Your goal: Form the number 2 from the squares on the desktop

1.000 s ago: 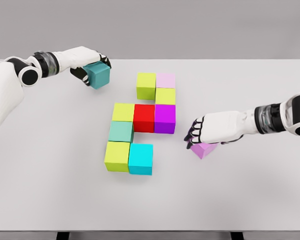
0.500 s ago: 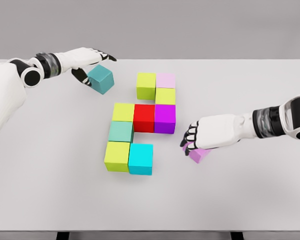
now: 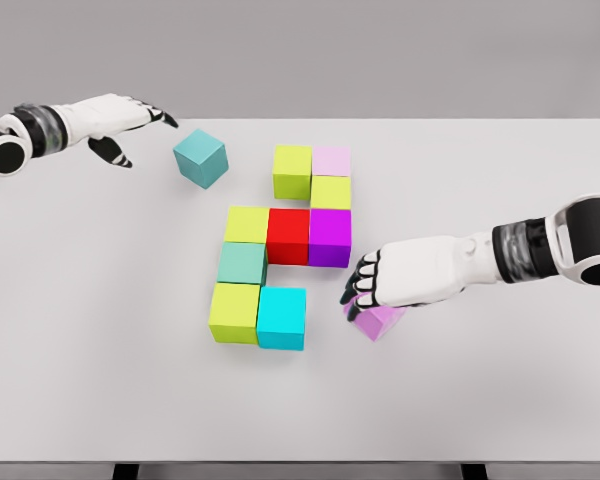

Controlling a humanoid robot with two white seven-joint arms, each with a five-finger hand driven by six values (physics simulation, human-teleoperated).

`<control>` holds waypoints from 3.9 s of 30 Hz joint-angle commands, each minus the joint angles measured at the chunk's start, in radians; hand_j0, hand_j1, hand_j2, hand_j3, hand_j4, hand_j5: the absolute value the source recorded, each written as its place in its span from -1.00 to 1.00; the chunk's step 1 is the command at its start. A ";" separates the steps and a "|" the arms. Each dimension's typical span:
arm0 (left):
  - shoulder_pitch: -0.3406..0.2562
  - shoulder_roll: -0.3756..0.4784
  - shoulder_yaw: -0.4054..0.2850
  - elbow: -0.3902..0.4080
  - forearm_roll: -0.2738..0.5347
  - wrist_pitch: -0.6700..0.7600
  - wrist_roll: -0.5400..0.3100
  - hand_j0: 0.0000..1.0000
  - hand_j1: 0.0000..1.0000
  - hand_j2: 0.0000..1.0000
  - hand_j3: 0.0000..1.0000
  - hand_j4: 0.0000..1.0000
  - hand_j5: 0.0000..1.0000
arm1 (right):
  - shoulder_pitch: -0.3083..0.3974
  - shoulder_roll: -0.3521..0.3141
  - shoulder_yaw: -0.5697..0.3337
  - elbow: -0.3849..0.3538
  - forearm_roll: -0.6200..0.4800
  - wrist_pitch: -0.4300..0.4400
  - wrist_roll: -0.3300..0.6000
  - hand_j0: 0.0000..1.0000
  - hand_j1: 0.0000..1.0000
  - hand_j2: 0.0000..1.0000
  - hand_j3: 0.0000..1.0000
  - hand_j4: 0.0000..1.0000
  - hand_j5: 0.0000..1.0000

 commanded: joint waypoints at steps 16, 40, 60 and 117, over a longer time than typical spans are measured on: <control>0.015 -0.003 -0.001 -0.010 -0.078 0.002 -0.002 0.67 0.67 0.67 0.67 0.67 0.67 | 0.000 -0.111 -0.136 0.106 -0.138 0.002 -0.003 1.00 1.00 1.00 1.00 1.00 1.00; 0.057 0.056 -0.011 -0.122 -0.090 0.002 -0.002 0.68 0.68 0.68 0.68 0.68 0.68 | -0.061 -0.136 0.093 0.014 0.004 0.002 0.008 0.48 0.48 0.48 0.48 0.48 0.48; 0.074 0.063 -0.011 -0.166 -0.088 0.002 0.000 0.70 0.70 0.70 0.70 0.70 0.70 | -0.060 -0.056 0.068 0.112 0.040 0.002 0.011 0.48 0.48 0.48 0.48 0.48 0.48; 0.124 0.139 -0.001 -0.298 -0.090 0.002 -0.002 0.74 0.74 0.74 0.74 0.74 0.74 | -0.012 -0.024 0.098 0.000 0.025 0.002 -0.001 0.49 0.49 0.49 0.49 0.49 0.49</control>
